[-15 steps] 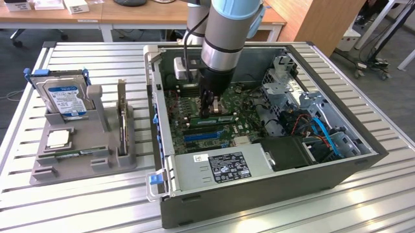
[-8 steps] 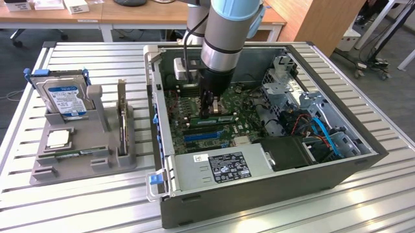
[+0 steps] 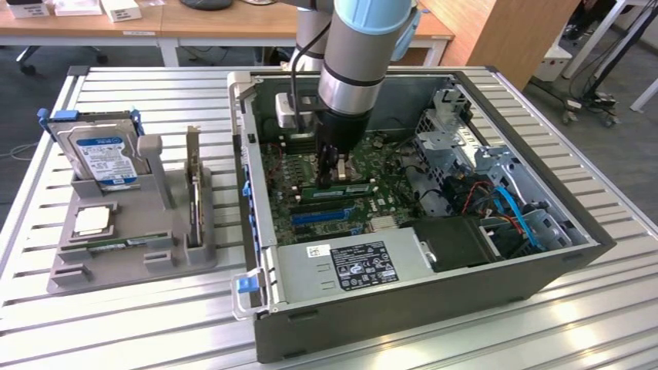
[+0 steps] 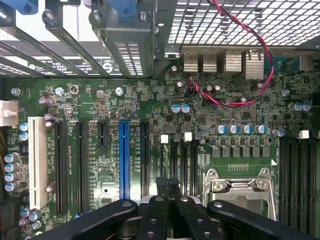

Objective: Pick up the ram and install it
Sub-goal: 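Press down the ram until it locks into place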

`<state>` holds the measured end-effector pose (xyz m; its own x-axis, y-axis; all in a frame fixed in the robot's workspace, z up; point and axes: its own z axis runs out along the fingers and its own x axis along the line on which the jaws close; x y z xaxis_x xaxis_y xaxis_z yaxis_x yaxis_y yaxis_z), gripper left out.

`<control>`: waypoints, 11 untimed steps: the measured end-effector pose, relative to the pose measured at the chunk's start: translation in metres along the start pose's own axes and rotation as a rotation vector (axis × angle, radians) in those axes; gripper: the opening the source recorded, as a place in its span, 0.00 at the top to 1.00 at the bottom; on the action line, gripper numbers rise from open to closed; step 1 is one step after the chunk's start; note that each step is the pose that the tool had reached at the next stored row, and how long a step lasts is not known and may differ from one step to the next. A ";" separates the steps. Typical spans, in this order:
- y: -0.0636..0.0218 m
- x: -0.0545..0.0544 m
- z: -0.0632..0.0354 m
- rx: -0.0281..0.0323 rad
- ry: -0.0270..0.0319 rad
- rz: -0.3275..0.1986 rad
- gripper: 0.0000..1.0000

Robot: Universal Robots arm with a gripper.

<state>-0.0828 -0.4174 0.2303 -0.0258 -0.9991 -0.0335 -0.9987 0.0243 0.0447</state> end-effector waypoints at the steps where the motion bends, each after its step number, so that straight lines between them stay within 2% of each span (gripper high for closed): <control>1: 0.0000 0.000 0.0000 0.0001 0.0000 0.000 0.90; 11: -0.0001 0.000 0.0020 0.0002 -0.0003 0.000 0.90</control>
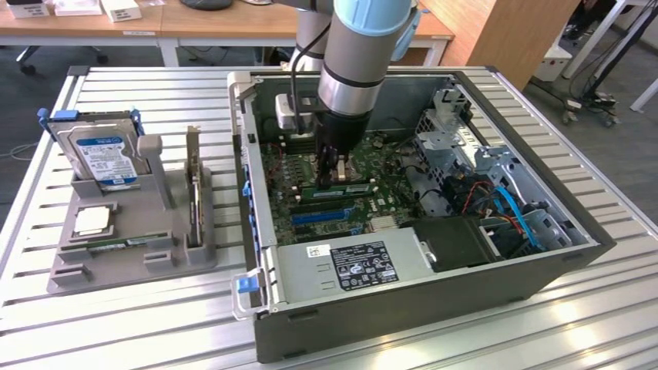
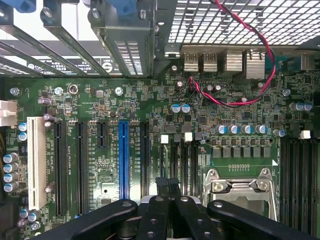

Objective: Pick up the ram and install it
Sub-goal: 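Press down the ram until it locks into place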

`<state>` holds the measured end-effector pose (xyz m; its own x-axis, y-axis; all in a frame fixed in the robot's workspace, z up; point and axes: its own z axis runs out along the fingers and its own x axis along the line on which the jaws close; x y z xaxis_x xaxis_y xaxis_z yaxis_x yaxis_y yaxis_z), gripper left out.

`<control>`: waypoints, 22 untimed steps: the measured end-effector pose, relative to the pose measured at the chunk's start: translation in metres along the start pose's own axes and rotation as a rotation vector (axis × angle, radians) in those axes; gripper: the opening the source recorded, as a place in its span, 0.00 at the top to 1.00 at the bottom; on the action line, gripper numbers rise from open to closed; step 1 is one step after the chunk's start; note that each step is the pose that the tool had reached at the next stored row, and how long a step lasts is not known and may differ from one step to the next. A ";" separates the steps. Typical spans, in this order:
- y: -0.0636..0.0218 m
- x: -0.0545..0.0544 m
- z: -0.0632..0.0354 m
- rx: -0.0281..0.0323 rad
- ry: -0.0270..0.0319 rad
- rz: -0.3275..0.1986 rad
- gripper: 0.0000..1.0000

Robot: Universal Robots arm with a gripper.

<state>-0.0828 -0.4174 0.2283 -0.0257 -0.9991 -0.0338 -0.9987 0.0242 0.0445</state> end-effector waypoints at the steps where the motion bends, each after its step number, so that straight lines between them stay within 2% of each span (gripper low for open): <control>1: 0.0000 0.000 0.0006 0.0001 -0.0001 0.000 0.90; 22: -0.0001 0.000 0.0045 -0.0002 0.0004 0.000 0.90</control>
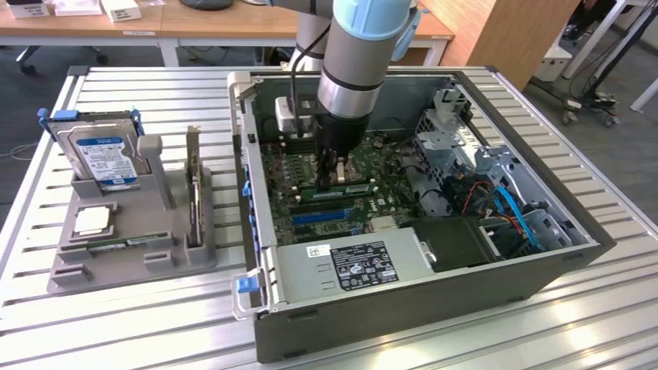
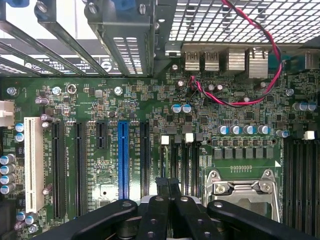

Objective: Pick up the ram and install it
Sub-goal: 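Press down the ram until it locks into place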

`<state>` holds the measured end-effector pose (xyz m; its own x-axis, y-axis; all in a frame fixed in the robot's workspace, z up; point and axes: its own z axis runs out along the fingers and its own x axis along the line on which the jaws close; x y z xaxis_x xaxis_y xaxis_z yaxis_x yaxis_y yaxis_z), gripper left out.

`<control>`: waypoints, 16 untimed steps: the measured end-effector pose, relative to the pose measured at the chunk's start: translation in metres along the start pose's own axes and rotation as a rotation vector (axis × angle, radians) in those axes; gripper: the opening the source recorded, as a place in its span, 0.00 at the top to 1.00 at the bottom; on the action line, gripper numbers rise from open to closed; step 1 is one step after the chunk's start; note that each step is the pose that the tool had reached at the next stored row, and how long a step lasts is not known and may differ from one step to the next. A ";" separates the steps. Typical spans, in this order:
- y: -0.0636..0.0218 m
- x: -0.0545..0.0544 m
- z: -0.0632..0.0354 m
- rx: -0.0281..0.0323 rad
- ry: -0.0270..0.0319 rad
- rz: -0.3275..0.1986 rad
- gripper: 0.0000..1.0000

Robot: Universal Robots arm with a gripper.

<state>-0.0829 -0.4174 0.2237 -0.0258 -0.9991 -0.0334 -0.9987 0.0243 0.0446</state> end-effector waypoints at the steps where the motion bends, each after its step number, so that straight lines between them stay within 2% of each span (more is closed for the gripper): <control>1: 0.0000 0.000 0.0000 -0.0001 0.0000 0.000 0.90; 16: -0.0001 0.000 0.0019 0.0000 -0.0002 0.000 0.90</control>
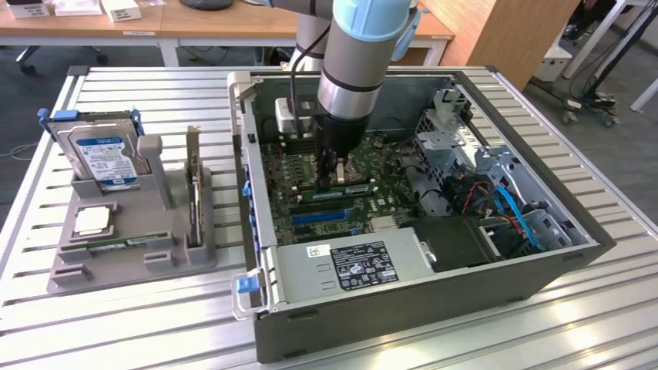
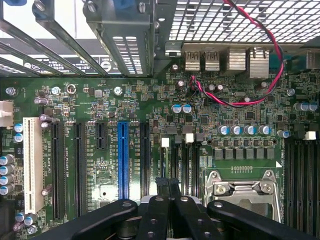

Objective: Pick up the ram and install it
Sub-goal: 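Press down the ram until it locks into place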

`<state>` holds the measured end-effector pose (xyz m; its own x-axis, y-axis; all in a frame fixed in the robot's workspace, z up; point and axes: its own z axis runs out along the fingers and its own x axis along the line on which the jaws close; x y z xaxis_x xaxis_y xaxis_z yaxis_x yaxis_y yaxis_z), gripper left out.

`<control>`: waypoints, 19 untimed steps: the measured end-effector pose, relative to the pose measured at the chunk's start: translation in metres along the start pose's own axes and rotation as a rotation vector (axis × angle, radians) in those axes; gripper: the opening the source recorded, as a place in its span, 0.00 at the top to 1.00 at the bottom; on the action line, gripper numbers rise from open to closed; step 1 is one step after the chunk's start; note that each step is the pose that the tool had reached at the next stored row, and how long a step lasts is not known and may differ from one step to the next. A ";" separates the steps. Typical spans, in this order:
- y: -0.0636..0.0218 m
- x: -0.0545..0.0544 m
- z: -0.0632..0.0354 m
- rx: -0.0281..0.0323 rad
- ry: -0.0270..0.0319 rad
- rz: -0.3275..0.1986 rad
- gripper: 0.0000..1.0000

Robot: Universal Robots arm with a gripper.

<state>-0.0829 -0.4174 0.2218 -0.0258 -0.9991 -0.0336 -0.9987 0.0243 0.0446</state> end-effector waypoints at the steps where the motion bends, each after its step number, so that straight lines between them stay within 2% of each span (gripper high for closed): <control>1: 0.0000 0.000 0.0000 0.0000 0.0001 0.000 0.90; 10: -0.0002 0.000 -0.0010 0.0014 -0.0016 0.000 0.90; 19: 0.0009 -0.001 -0.0217 0.0002 -0.0001 0.000 0.90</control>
<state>-0.0828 -0.4174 0.2436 -0.0258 -0.9991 -0.0337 -0.9987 0.0243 0.0445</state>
